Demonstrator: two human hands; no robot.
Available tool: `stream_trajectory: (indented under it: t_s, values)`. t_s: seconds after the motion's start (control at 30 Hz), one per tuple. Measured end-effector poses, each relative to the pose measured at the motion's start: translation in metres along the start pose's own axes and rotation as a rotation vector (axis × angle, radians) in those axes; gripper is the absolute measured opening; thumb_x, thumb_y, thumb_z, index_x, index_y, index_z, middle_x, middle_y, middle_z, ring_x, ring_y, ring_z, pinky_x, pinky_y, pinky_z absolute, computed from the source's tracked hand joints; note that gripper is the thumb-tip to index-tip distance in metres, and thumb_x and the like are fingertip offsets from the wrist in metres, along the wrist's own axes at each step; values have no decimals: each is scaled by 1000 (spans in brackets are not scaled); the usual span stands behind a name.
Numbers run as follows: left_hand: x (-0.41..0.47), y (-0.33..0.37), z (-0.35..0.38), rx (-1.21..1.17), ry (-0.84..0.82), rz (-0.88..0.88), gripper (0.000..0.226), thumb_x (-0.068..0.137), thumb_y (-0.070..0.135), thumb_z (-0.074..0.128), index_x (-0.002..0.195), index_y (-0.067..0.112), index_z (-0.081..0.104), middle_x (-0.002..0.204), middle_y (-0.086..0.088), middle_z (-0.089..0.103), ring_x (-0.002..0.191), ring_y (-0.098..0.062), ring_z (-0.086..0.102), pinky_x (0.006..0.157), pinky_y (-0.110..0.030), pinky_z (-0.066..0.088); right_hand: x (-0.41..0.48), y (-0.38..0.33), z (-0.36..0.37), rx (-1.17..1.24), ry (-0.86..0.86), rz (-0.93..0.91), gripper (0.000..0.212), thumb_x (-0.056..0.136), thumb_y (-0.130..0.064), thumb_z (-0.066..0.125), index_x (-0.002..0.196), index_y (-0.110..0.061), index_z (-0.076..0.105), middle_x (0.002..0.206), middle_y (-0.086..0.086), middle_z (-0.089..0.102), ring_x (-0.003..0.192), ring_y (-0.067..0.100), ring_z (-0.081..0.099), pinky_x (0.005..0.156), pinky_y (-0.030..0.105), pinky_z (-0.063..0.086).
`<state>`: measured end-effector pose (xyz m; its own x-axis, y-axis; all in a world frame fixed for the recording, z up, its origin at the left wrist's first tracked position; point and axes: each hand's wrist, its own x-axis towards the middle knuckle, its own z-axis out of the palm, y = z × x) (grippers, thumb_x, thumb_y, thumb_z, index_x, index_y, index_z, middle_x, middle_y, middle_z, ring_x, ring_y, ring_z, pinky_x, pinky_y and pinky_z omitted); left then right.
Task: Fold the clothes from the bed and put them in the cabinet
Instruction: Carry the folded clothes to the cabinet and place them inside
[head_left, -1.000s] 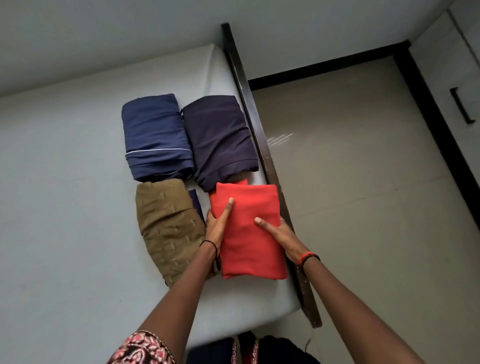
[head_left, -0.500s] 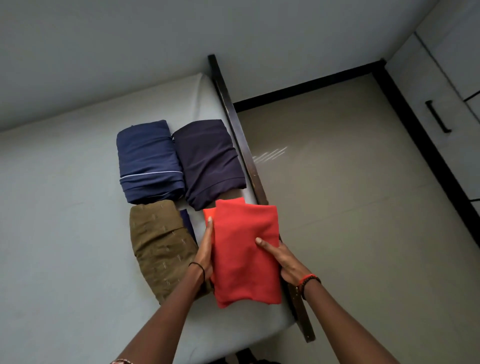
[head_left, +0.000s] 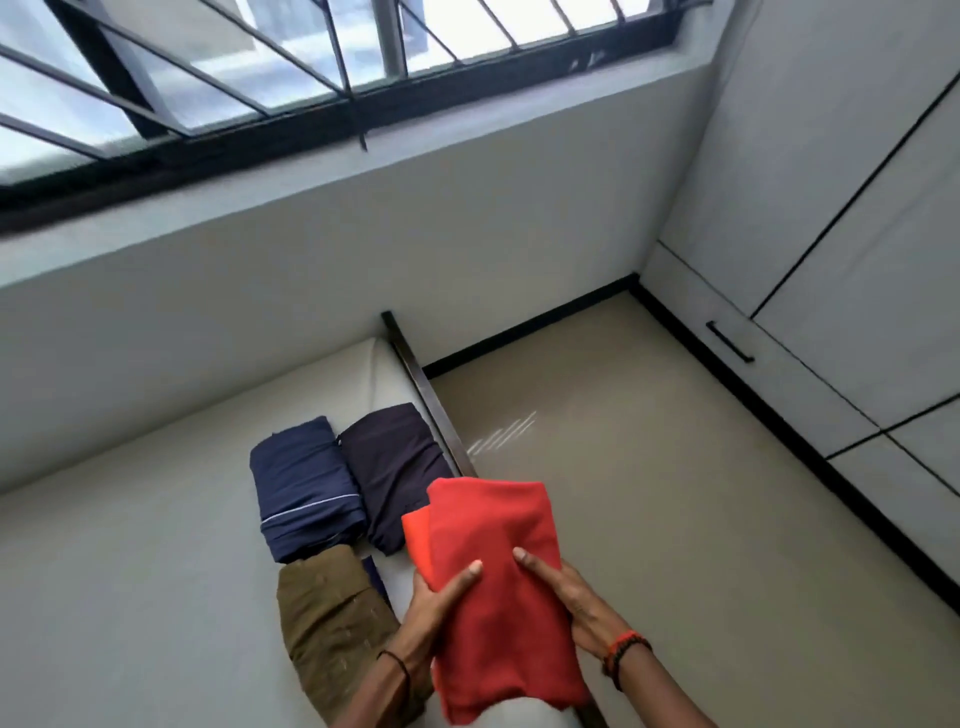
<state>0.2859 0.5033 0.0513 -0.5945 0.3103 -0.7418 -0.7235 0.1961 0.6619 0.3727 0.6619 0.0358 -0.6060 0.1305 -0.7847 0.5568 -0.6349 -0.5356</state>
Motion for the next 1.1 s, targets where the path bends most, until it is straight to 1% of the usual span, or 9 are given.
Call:
stream_trajectory:
  t_s: [0.1, 0.23, 0.37, 0.47, 0.63, 0.77, 0.87, 1.0, 1.1]
  values:
    - [-10, 19, -1, 87, -29, 11, 117, 25, 60, 90, 126, 12, 54, 112, -8, 69, 102, -25, 66, 92, -43, 53, -33, -19, 13, 3, 19, -46, 76, 49, -43, 87, 115, -10, 67, 106, 14, 71, 99, 29, 68, 91, 45, 53]
    - [-48, 60, 9, 100, -109, 52, 100, 28, 49, 87, 116, 13, 58, 107, -12, 70, 97, -28, 67, 87, -42, 53, -78, -45, 26, -3, 66, -132, 77, 47, -44, 87, 113, -9, 68, 104, 14, 72, 97, 29, 69, 90, 45, 54]
    - [-74, 87, 17, 130, -190, 122, 101, 38, 56, 90, 125, 19, 55, 110, -6, 70, 98, -25, 68, 93, -48, 51, -117, -63, 34, 30, 86, -185, 78, 47, -47, 87, 114, -11, 67, 105, 13, 72, 97, 28, 69, 91, 46, 53]
    - [-112, 110, 36, 137, -330, 157, 88, 49, 52, 86, 125, 23, 52, 112, -7, 70, 101, -26, 68, 94, -47, 50, -154, -72, 36, 81, 136, -264, 74, 49, -46, 86, 113, -12, 68, 105, 12, 72, 96, 27, 69, 90, 44, 54]
    - [-141, 126, 61, 209, -501, 172, 72, 59, 49, 80, 120, 21, 53, 107, -10, 71, 98, -28, 69, 87, -42, 55, -199, -78, 30, 145, 203, -325, 56, 68, -41, 81, 113, -11, 67, 103, 11, 73, 95, 26, 70, 89, 41, 55]
    - [-151, 129, 83, 320, -497, 209, 84, 42, 63, 84, 113, 25, 60, 102, -3, 73, 96, -23, 69, 93, -47, 51, -225, -78, 17, 199, 259, -348, 61, 63, -44, 82, 111, -10, 69, 103, 12, 73, 95, 27, 70, 91, 44, 53]
    - [-154, 124, 105, 380, -494, 248, 81, 43, 71, 80, 110, 29, 62, 99, 1, 74, 94, -21, 69, 93, -47, 50, -246, -74, 2, 247, 303, -399, 59, 64, -42, 82, 111, -10, 69, 102, 13, 73, 95, 27, 70, 91, 44, 53]
    - [-180, 116, 146, 420, -549, 255, 55, 60, 53, 79, 103, 22, 64, 93, -4, 74, 91, -24, 69, 91, -44, 51, -275, -70, -28, 308, 355, -471, 62, 62, -42, 85, 112, -9, 68, 104, 12, 72, 97, 27, 69, 93, 43, 52]
    - [-187, 109, 176, 447, -592, 242, 67, 49, 57, 79, 104, 23, 62, 95, -4, 74, 91, -24, 69, 91, -46, 51, -294, -66, -54, 354, 357, -495, 57, 68, -40, 81, 114, -9, 67, 106, 12, 71, 99, 26, 69, 90, 39, 54]
